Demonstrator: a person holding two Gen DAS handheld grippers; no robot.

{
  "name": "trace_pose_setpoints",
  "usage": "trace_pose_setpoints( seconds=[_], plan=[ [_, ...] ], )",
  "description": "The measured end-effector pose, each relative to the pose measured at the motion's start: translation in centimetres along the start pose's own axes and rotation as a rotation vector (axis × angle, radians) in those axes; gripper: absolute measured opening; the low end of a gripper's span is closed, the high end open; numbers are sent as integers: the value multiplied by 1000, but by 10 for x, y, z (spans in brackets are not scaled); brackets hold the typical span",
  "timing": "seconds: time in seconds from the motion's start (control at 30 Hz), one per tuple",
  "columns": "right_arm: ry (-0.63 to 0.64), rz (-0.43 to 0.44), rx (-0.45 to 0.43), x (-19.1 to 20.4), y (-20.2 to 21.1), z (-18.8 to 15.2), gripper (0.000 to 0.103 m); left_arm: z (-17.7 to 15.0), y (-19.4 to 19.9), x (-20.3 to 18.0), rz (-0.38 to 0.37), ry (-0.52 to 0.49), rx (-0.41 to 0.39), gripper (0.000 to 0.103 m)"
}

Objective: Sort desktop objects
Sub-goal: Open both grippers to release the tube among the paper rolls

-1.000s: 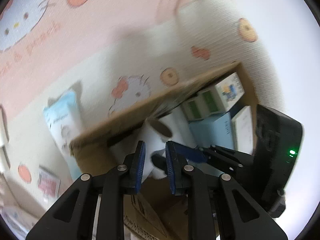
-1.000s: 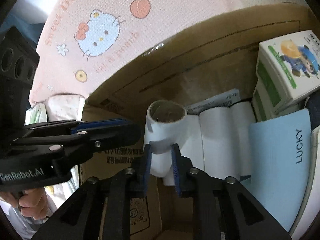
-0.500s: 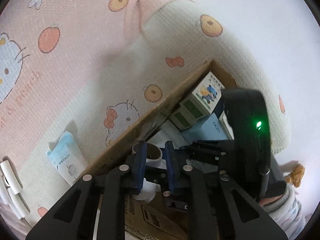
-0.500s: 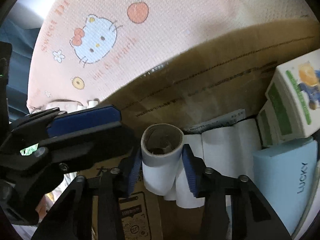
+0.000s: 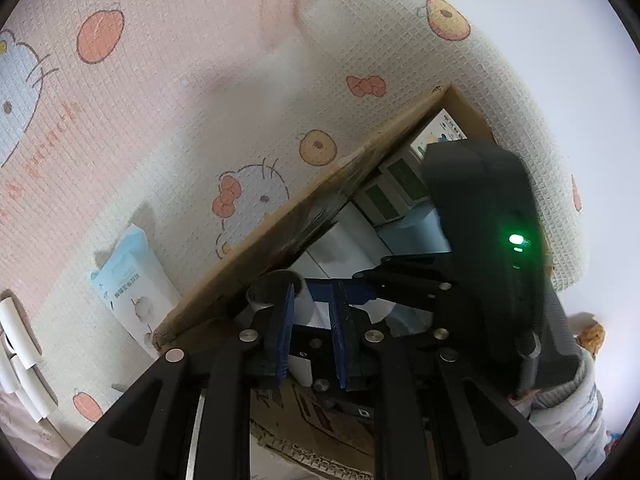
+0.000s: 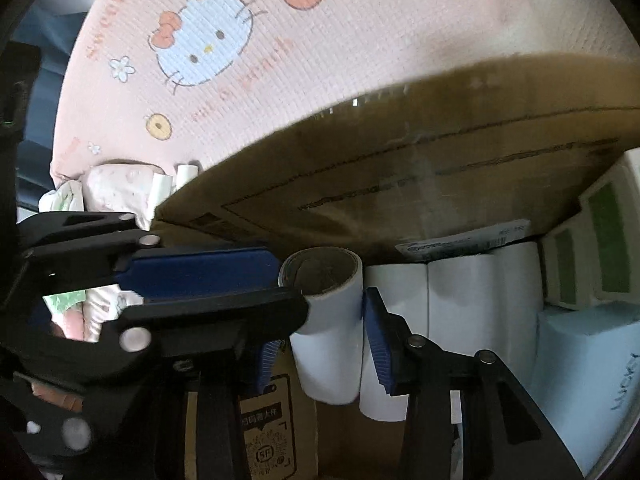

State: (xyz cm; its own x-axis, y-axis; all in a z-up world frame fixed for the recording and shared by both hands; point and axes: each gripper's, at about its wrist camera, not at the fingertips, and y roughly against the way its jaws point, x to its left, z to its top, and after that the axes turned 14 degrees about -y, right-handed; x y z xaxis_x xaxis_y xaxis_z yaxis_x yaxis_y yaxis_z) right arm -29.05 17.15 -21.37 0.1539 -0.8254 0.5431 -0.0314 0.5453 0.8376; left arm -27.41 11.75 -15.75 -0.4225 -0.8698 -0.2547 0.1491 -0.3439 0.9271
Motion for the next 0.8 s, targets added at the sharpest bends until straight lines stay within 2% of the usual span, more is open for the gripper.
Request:
trace_pose_setpoints(
  seconds=[0.17, 0.3, 0.43, 0.57, 0.67, 0.77, 0.8],
  plan=[
    [-42, 3, 10, -6, 1, -2, 38, 1, 5, 1, -8, -7, 3, 20],
    [-66, 27, 3, -6, 21, -8, 39, 3, 9, -2, 11, -27, 14, 21],
    [-46, -58, -26, -10, 45, -19, 40, 4, 8, -13, 20, -58, 54, 29],
    [-45, -113, -53, -18, 64, -30, 40, 5, 3, -27, 25, -81, 70, 29],
    [-76, -121, -87, -27, 79, -38, 39, 3, -2, -37, 67, -91, 68, 29],
    [-101, -147, -157, -28, 92, -48, 31, -2, -3, -47, 110, -132, 29, 23],
    [-101, -146, -179, -28, 98, -54, 30, -3, -2, -49, 115, -142, 12, 16]
  ],
)
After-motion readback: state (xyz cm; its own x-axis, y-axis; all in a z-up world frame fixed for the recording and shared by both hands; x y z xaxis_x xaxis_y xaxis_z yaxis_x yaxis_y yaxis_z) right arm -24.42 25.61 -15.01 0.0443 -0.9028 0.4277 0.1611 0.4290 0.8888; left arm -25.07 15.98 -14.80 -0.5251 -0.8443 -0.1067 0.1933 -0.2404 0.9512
